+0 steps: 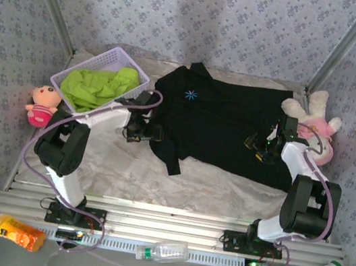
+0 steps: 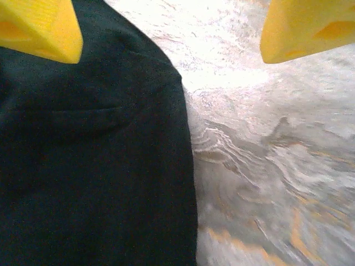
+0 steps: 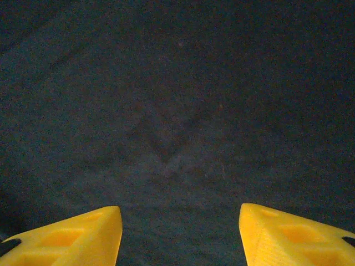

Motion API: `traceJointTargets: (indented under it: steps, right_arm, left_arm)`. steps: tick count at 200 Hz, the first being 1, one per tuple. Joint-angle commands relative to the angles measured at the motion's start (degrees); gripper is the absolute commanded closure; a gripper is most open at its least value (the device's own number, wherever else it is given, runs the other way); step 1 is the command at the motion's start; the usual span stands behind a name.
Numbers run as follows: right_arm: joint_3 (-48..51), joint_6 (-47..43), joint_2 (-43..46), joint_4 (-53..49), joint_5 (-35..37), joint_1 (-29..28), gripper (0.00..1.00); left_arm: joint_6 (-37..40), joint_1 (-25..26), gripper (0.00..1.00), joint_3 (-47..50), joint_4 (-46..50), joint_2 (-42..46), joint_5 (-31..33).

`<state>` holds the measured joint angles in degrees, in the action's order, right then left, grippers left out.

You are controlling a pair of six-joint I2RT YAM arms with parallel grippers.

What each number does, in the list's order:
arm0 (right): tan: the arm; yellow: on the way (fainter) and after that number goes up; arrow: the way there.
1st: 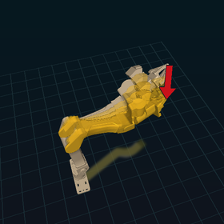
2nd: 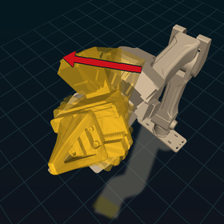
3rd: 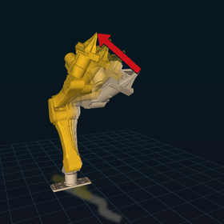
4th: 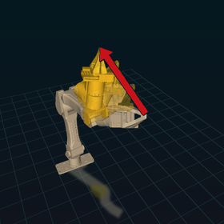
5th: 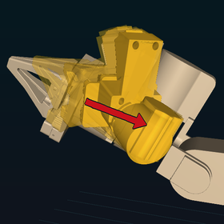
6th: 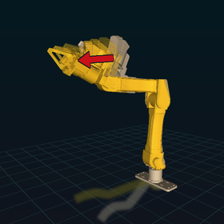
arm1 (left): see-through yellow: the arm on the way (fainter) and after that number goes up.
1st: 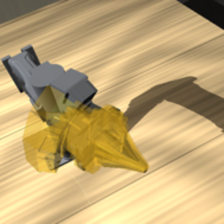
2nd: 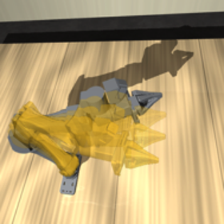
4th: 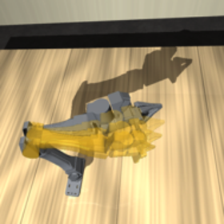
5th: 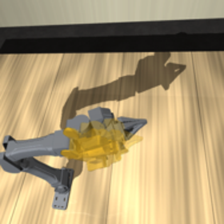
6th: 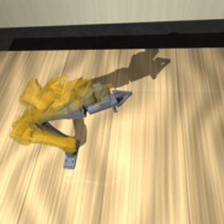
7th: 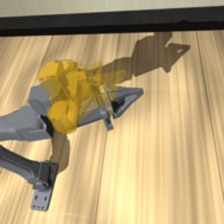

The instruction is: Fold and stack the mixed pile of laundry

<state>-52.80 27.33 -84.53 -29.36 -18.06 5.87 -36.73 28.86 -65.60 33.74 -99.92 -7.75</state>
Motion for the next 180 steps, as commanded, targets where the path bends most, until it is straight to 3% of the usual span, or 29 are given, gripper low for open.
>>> traceJointTargets:
  steps: [1,19,49,77,111,168,175,180]
  right_arm:
    - [1.69,-0.75,1.81,-0.39,-0.75,0.25,0.43]
    - [2.13,-0.01,0.92,0.91,0.39,0.39,0.44]
    - [2.54,2.76,-1.4,3.6,3.91,1.25,0.48]
    - [2.73,5.01,-4.83,4.8,8.35,1.97,0.51]
    - [1.46,6.76,-9.84,6.04,10.15,3.5,0.53]
    - [-1.9,7.55,-14.65,4.66,11.13,4.69,0.56]
    - [-2.24,7.13,-14.7,4.95,10.99,4.7,0.56]
    - [-2.47,6.62,-14.64,5.34,10.94,4.76,0.56]
  left_arm:
    - [-6.46,0.95,0.28,2.5,-11.36,0.67,-0.19]
    - [-7.68,1.19,0.48,3.33,-14.44,-1.15,1.35]
    - [-6.42,1.26,0.66,1.22,-13.95,-4.98,3.53]
    - [-3.17,1.1,1.0,-1.9,-8.72,-6.26,5.32]
    - [3.75,-1.63,1.0,-2.65,-0.36,-2.04,9.46]
    - [14.31,-11.11,1.0,-2.6,8.0,3.51,10.36]
    - [14.82,-11.45,0.94,-3.37,8.72,2.49,10.3]
    - [14.9,-11.5,0.84,-4.06,9.26,1.65,10.23]
